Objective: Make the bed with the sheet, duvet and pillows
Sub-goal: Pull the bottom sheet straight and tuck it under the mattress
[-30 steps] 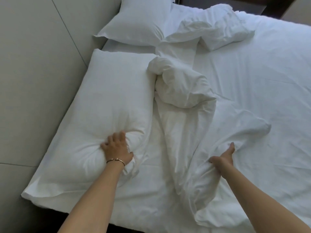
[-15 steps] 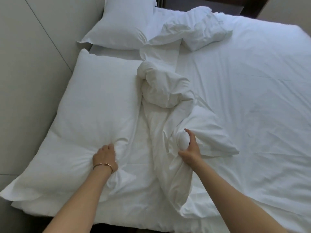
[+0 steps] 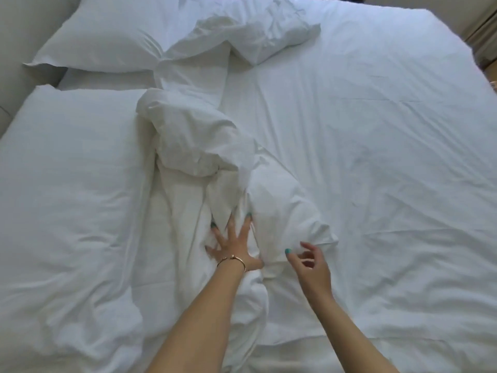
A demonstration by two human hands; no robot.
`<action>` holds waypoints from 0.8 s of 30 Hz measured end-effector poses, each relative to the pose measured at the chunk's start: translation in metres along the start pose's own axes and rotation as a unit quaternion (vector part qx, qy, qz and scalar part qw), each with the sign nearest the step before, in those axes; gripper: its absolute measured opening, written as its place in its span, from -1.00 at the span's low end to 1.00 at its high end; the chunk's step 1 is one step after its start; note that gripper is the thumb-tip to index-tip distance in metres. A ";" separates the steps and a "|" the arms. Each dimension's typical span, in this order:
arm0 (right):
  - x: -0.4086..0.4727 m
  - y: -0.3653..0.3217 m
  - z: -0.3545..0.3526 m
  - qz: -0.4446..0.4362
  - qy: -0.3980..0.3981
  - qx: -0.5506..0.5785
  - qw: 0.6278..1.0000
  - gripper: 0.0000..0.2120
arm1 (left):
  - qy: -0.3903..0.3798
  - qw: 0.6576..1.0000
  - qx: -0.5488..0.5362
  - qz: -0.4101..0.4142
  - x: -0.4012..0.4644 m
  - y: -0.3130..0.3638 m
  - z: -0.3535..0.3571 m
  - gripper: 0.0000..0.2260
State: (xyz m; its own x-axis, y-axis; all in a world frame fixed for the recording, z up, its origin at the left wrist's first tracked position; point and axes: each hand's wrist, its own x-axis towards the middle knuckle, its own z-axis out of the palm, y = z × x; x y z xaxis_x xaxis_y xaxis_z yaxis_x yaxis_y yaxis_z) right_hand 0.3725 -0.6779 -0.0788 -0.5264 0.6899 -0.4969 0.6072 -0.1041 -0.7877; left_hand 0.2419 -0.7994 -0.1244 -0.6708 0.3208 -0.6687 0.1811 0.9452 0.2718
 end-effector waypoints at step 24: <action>-0.122 -0.102 -0.010 -0.282 -0.411 -0.188 0.847 -0.30 | 0.046 0.953 -0.298 0.041 -0.032 0.036 -0.215 -0.04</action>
State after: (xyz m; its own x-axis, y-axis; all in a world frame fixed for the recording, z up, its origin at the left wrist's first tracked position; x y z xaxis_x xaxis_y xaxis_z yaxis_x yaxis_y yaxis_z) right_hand 0.3808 -0.7441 0.0660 -0.9380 -0.1927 -0.2881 0.1872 0.4178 -0.8891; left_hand 0.1155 -0.7891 0.0552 -0.7377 0.3595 -0.5715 -0.1858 0.7057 0.6837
